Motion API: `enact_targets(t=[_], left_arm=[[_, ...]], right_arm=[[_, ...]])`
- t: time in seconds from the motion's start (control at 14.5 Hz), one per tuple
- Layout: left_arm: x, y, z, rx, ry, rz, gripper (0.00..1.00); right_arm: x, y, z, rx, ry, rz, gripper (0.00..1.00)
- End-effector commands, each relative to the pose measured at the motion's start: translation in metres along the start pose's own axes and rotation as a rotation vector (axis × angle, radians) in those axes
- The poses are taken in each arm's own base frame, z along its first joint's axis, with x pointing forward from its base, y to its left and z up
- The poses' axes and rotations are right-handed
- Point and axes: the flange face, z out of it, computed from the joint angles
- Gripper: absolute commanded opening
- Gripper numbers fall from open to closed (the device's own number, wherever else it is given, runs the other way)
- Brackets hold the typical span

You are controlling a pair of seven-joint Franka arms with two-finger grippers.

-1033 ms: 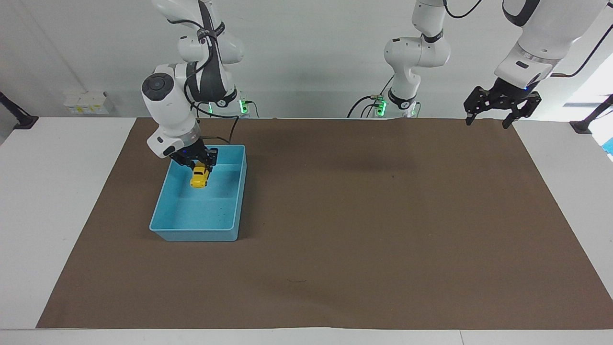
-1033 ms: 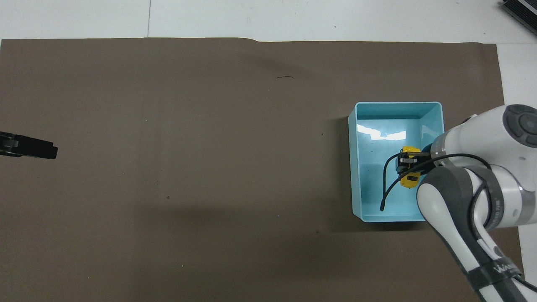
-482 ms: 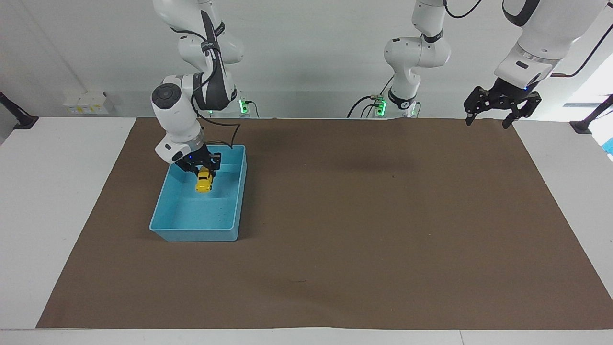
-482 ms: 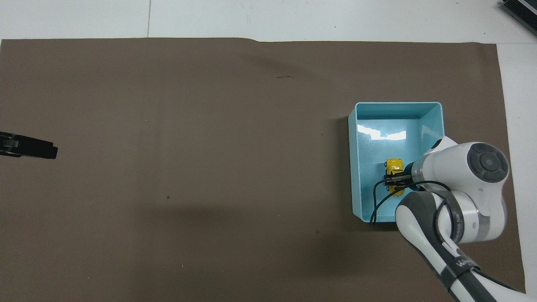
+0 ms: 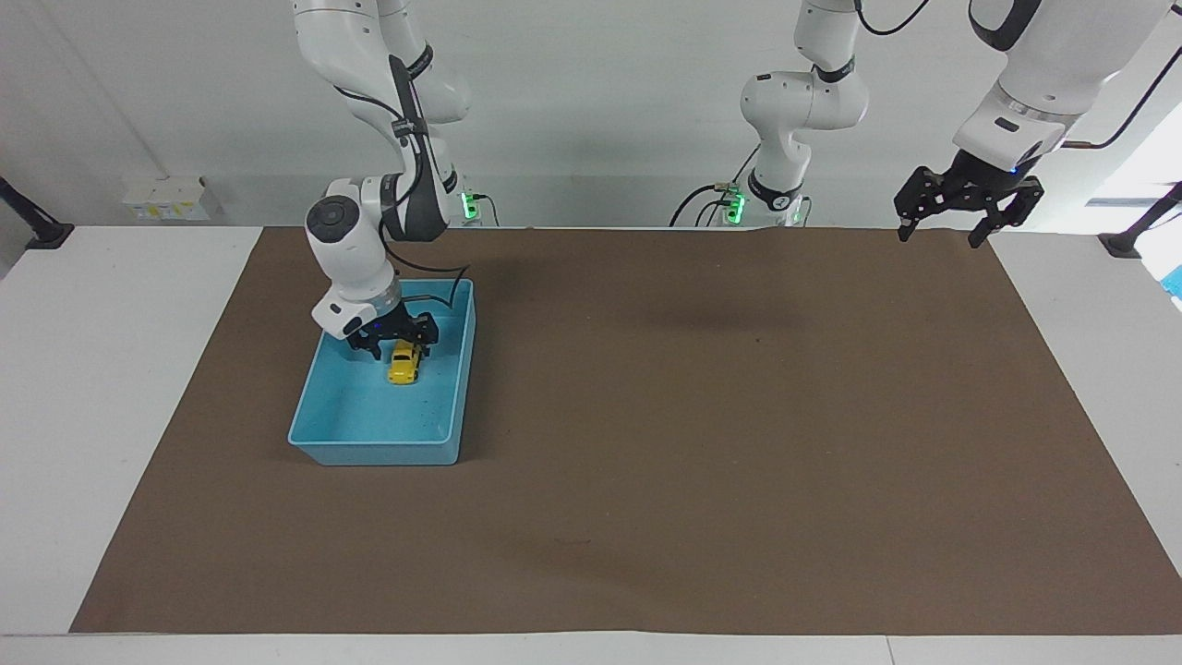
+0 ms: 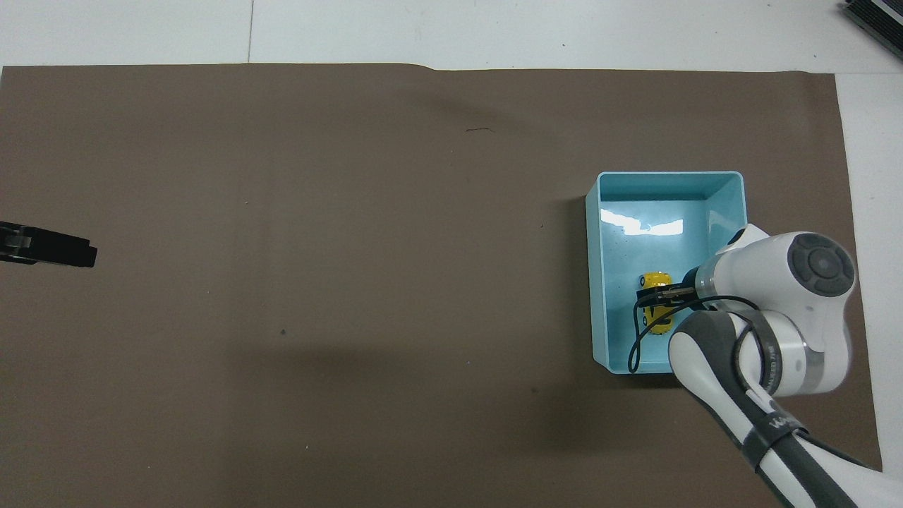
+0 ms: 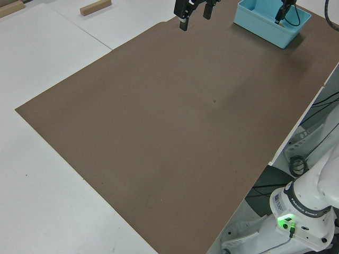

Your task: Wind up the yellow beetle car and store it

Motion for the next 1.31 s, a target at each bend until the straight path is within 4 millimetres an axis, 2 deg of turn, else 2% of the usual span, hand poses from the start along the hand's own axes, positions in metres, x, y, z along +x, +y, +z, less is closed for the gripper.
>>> enact_targets(t=[0.0, 0.21, 0.34, 0.48, 0.83, 1.03, 1.24], left_arm=[[-0.001, -0.004, -0.005, 0.004, -0.011, 0.005, 1.0], [-0.001, -0.004, -0.005, 0.004, -0.011, 0.005, 1.0], [-0.001, -0.004, -0.005, 0.006, -0.011, 0.005, 1.0], [-0.001, -0.004, -0.005, 0.006, -0.011, 0.005, 1.0], [-0.001, -0.003, -0.005, 0.004, -0.011, 0.007, 1.0], [-0.001, -0.004, -0.005, 0.004, -0.011, 0.005, 1.0], [-0.001, -0.004, -0.005, 0.006, -0.011, 0.005, 1.0]], right_arm=[[0.016, 0.01, -0.055, 0.017, -0.012, 0.0, 1.0], [0.026, 0.022, -0.107, 0.013, -0.019, 0.023, 1.0], [0.031, 0.025, -0.141, 0.001, -0.01, 0.102, 1.0], [0.032, 0.02, -0.184, -0.033, -0.017, 0.169, 1.0], [0.019, 0.016, -0.258, -0.026, -0.043, 0.226, 1.0], [0.011, 0.016, -0.285, -0.023, -0.052, 0.232, 1.0], [0.011, 0.016, -0.288, 0.007, -0.046, 0.235, 1.0]])
